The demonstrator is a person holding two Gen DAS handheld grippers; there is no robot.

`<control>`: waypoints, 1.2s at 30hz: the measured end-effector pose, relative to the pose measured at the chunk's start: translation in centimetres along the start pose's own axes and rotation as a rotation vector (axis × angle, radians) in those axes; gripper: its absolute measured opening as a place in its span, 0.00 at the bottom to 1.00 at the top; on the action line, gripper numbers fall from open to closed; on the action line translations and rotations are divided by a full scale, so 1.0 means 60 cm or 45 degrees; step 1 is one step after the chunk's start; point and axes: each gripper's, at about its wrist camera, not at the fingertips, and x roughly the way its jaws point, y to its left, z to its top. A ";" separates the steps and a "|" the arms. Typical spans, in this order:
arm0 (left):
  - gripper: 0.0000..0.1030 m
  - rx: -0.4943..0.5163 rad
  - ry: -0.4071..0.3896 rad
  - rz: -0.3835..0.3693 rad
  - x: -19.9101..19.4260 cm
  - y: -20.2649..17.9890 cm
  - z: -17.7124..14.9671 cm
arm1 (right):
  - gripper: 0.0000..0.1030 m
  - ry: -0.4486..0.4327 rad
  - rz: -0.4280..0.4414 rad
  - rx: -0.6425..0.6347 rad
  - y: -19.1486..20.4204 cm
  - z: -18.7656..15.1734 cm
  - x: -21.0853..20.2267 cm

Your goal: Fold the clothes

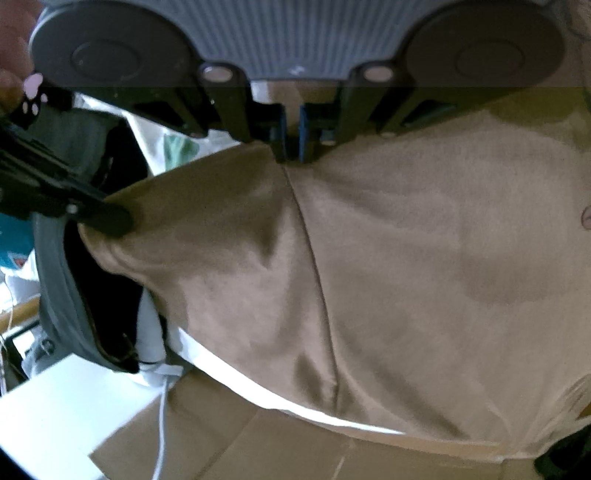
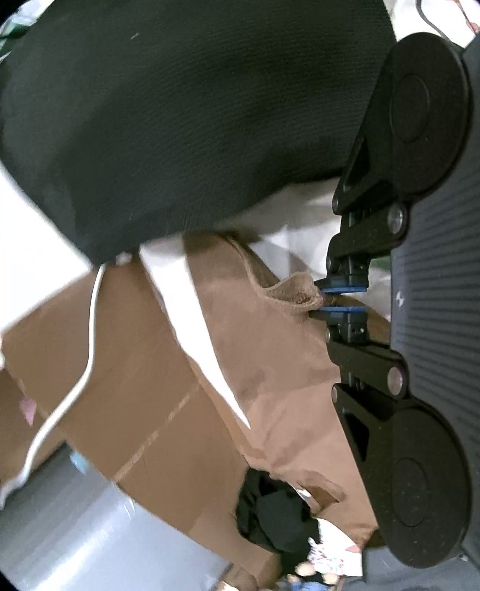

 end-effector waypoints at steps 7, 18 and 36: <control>0.03 -0.026 0.001 -0.005 -0.003 0.006 -0.007 | 0.07 -0.025 0.095 -0.221 0.077 -0.015 -0.012; 0.16 -0.066 0.006 -0.057 -0.059 0.033 -0.015 | 0.07 -0.015 0.132 -0.448 0.137 -0.032 -0.006; 0.22 0.021 -0.176 -0.002 -0.228 0.089 -0.002 | 0.08 0.134 0.065 -0.795 0.205 -0.108 0.043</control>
